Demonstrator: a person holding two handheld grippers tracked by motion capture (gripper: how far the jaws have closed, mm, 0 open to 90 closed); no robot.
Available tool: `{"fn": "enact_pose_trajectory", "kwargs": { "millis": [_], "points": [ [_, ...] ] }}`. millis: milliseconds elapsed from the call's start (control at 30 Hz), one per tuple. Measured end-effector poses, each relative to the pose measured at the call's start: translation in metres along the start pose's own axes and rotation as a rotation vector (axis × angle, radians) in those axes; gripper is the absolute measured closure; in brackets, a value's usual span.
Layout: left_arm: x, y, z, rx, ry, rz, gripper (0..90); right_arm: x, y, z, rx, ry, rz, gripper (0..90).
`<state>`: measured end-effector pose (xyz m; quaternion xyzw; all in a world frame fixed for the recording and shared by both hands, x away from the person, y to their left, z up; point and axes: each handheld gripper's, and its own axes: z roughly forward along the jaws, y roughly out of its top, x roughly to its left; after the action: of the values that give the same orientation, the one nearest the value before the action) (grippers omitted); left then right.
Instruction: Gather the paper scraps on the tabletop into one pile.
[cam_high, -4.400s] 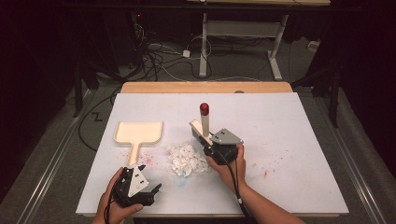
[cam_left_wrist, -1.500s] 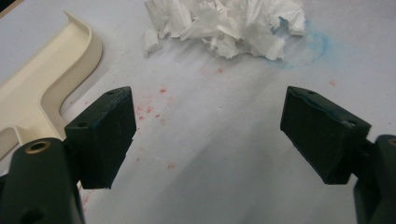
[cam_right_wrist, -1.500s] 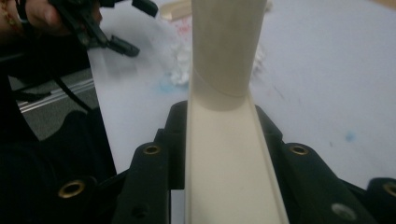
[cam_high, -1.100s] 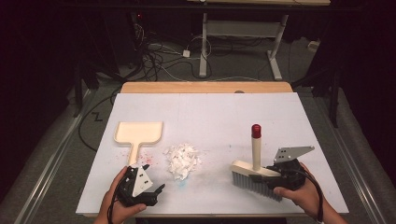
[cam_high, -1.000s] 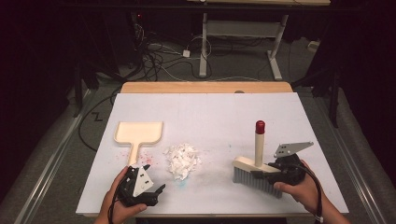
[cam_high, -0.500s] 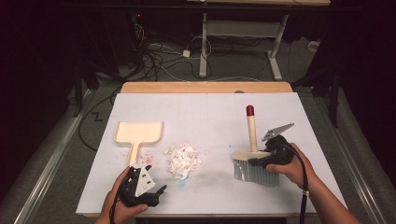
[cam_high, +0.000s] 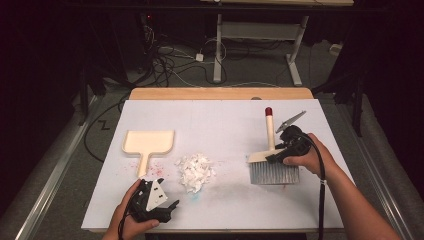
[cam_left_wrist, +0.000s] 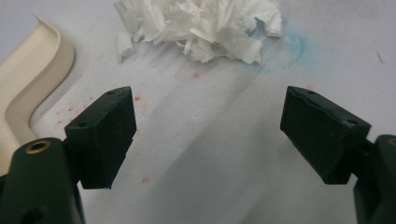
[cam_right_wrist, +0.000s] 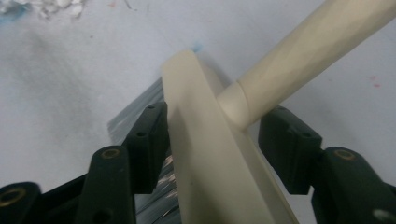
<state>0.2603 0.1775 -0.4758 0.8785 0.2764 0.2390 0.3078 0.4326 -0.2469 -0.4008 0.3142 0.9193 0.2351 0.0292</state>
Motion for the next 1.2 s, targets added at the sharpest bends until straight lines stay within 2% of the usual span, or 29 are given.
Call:
{"fn": "enact_pose_trajectory", "kwargs": {
  "millis": [100, 133, 167, 200, 233, 267, 333, 433, 500, 567, 733, 800, 933, 1067, 1200],
  "points": [
    [-0.001, 0.001, 0.001, -0.002, -0.004, 0.004, 17.4, -0.004, 0.001, 0.001, 0.007, -0.008, -0.023, 39.8],
    [-0.001, 0.001, 0.0, -0.001, -0.005, 0.008, 17.4, -0.005, 0.002, 0.001, 0.015, -0.033, -0.042, 38.5],
    [-0.001, 0.001, 0.0, -0.001, -0.008, 0.009, 17.4, -0.005, 0.003, 0.001, 0.022, -0.078, -0.057, 40.3],
    [-0.001, 0.001, 0.001, -0.002, -0.008, 0.007, 17.4, -0.003, 0.004, 0.0, 0.018, -0.138, -0.081, 48.0],
    [-0.001, 0.001, 0.001, 0.001, -0.005, 0.008, 17.4, -0.002, 0.003, -0.003, -0.004, -0.179, -0.11, 46.7],
    [-0.001, 0.001, 0.001, 0.001, -0.005, 0.007, 17.4, -0.001, 0.004, -0.005, -0.026, -0.196, -0.113, 45.4],
    [-0.002, 0.001, 0.001, 0.002, -0.006, 0.008, 17.4, 0.0, 0.003, -0.008, -0.077, -0.197, -0.103, 44.7],
    [-0.002, 0.001, 0.001, 0.003, -0.006, 0.013, 17.4, 0.005, 0.002, -0.01, -0.124, -0.228, -0.119, 44.1],
    [-0.002, 0.002, 0.0, -0.001, -0.006, 0.011, 17.4, 0.007, 0.0, -0.012, -0.162, -0.252, -0.109, 43.6],
    [-0.002, 0.002, 0.0, -0.004, 0.0, 0.01, 17.4, 0.01, -0.002, -0.013, -0.206, -0.251, -0.102, 41.6],
    [-0.001, 0.001, -0.002, -0.009, 0.01, 0.004, 17.4, 0.022, -0.009, -0.016, -0.309, -0.341, -0.091, 36.8],
    [0.0, 0.001, -0.003, -0.017, 0.015, 0.001, 17.4, 0.027, -0.015, -0.015, -0.35, -0.375, -0.083, 32.8],
    [0.002, 0.0, -0.006, -0.03, 0.025, -0.015, 17.3, 0.04, -0.03, -0.017, -0.43, -0.428, -0.079, 30.4],
    [0.003, -0.001, -0.007, -0.035, 0.035, -0.017, 17.3, 0.051, -0.046, -0.021, -0.492, -0.465, -0.06, 26.7],
    [0.003, -0.001, -0.01, -0.04, 0.046, -0.01, 17.3, 0.062, -0.067, -0.025, -0.567, -0.465, -0.043, 25.0]
  ]
}}
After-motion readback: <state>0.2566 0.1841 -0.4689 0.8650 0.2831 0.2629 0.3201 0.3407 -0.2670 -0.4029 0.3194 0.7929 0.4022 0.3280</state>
